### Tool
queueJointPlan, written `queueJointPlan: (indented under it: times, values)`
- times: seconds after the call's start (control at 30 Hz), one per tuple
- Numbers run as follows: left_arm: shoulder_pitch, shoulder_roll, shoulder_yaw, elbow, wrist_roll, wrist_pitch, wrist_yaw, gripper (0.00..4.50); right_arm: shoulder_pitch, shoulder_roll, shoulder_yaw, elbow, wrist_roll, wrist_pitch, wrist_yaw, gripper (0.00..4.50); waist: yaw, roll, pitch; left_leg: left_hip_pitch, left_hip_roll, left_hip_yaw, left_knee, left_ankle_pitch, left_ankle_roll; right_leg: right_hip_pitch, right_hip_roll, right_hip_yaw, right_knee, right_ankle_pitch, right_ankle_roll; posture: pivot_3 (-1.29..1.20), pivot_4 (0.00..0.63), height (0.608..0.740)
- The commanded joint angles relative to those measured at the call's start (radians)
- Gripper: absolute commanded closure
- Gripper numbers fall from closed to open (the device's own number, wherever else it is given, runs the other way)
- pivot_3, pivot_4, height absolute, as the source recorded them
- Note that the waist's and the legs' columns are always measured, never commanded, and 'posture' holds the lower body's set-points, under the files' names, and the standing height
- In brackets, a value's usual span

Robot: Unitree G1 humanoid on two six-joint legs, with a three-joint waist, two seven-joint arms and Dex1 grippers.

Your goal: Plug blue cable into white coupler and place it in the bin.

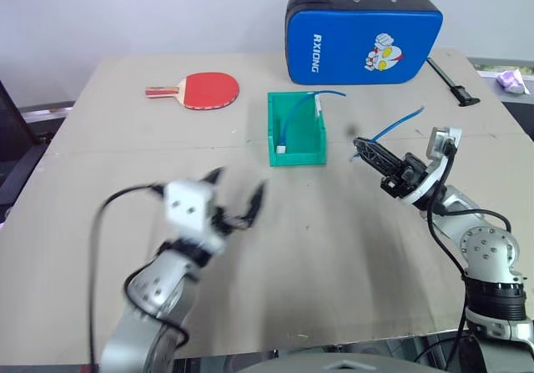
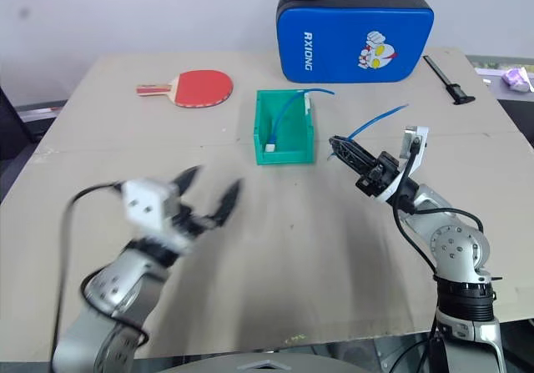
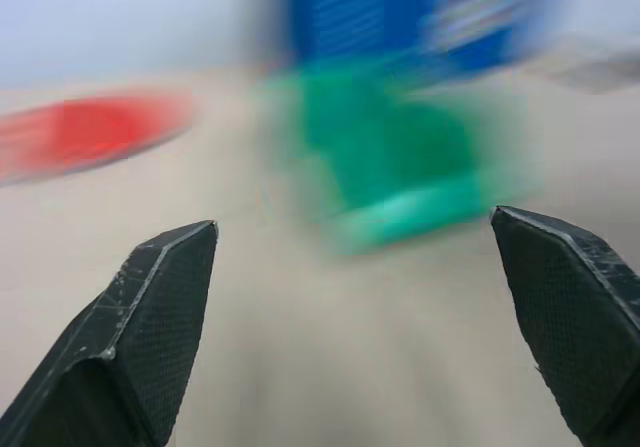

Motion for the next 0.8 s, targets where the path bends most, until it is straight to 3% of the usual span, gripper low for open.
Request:
queueJointPlan:
  times: [0.03,0.17,0.37,0.6,0.7,0.8]
  values:
    - [0.131,-0.053,-0.021,-0.01,0.135,-0.143,0.081,0.03,-0.024,-0.014,0.063,-0.072,-0.073,-0.048,0.084,4.5,0.004,0.0,0.0,0.0,0.0,0.0,0.0,0.0,0.0,0.0,0.0,-0.001,0.0,0.0,0.0,0.0,0.15,0.728]
    - [0.17,-0.123,-0.031,0.117,0.145,-0.191,0.109,0.03,-0.017,-0.031,0.137,-0.1,-0.169,-0.097,0.157,4.5,0.023,0.0,0.0,-0.001,-0.001,-0.001,0.0,0.0,0.0,0.0,-0.002,-0.006,-0.001,0.0,0.0,0.0,0.15,0.728]
    - [-0.029,-0.125,0.043,0.368,0.107,-0.216,0.099,0.03,-0.005,-0.023,0.197,-0.123,-0.255,-0.148,0.189,4.5,0.022,0.0,0.0,0.0,0.0,-0.003,0.001,0.0,0.0,0.0,0.001,-0.008,0.001,0.0,0.0,0.0,0.15,0.728]
    - [-0.181,-0.102,0.1,0.489,0.066,-0.189,0.075,0.03,0.01,-0.001,0.2,-0.143,-0.284,-0.149,0.157,4.5,0.02,0.0,0.0,-0.001,0.0,-0.002,0.001,0.0,0.0,0.0,0.0,-0.008,0.001,0.003,0.004,0.0,0.15,0.728]
    - [-0.201,-0.089,0.112,0.516,0.059,-0.174,0.063,0.82,0.017,0.005,0.198,-0.149,-0.293,-0.15,0.148,4.5,0.02,0.0,0.0,-0.001,0.0,-0.002,0.001,0.0,0.0,0.0,0.0,-0.008,0.001,0.003,0.004,0.0,0.15,0.728]
    - [-0.201,-0.073,0.098,0.53,0.052,-0.169,0.033,2.26,0.025,0.008,0.2,-0.155,-0.299,-0.151,0.143,4.5,0.02,0.0,0.0,0.0,0.0,-0.002,0.001,0.0,0.0,0.0,0.0,-0.008,0.001,0.002,0.003,0.0,0.15,0.728]
